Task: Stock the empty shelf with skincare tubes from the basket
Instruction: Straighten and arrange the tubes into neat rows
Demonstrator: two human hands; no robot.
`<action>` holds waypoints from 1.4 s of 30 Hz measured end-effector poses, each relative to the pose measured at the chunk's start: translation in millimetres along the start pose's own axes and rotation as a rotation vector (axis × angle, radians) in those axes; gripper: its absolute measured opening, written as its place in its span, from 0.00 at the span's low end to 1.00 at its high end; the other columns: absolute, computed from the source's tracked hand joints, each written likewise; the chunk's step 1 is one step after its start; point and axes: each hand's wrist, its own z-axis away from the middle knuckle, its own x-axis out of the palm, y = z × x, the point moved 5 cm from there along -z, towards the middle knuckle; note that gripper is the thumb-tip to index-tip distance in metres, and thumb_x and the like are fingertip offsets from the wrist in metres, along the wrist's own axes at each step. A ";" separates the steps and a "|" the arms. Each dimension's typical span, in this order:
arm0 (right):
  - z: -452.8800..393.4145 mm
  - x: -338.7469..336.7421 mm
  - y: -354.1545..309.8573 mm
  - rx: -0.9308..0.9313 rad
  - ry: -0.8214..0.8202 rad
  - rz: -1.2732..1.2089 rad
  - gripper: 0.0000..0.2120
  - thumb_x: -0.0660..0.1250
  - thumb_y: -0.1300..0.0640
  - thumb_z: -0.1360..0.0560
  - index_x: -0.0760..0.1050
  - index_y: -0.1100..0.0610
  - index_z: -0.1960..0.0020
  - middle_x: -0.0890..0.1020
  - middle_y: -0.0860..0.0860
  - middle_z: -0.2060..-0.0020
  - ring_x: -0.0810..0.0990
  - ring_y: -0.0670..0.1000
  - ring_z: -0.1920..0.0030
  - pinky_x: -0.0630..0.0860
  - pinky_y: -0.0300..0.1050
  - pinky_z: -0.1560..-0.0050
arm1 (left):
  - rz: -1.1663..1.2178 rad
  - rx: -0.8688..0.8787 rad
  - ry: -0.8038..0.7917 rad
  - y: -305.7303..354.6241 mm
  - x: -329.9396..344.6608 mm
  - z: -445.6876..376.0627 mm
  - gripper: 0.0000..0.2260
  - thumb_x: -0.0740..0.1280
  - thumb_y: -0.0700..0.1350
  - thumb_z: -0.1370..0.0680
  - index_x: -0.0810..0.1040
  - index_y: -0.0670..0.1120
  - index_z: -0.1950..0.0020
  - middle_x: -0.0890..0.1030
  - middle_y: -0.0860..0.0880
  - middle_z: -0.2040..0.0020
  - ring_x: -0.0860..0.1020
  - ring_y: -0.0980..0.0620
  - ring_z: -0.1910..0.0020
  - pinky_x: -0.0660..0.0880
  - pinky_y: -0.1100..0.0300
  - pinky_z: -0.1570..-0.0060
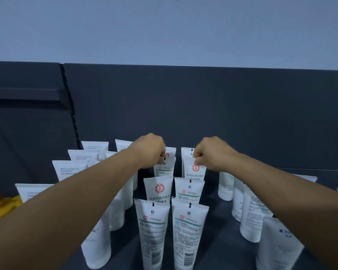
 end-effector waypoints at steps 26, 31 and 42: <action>0.0 2.3 0.8 0.027 -0.007 -0.091 0.05 0.70 0.58 0.26 0.80 0.53 0.60 0.84 0.48 0.55 0.79 0.49 0.58 0.70 0.38 0.64 | -0.033 0.150 -0.092 1.7 -2.9 1.6 0.18 0.64 0.37 0.22 0.75 0.51 0.34 0.74 0.48 0.34 0.74 0.46 0.38 0.75 0.54 0.41; -2.3 3.1 0.9 0.032 -0.005 -0.110 0.03 0.70 0.58 0.26 0.82 0.54 0.57 0.83 0.48 0.57 0.79 0.49 0.58 0.72 0.40 0.61 | -0.042 0.132 -0.032 2.1 -3.9 -1.4 0.12 0.70 0.46 0.24 0.81 0.49 0.41 0.75 0.49 0.39 0.76 0.48 0.43 0.73 0.59 0.47; -1.9 2.2 0.3 0.025 -0.016 -0.091 0.10 0.70 0.58 0.26 0.77 0.52 0.66 0.78 0.44 0.67 0.75 0.48 0.63 0.69 0.39 0.65 | 0.063 0.081 -0.008 -1.9 -1.3 -4.0 0.12 0.70 0.47 0.24 0.82 0.46 0.43 0.82 0.49 0.44 0.80 0.50 0.47 0.75 0.60 0.52</action>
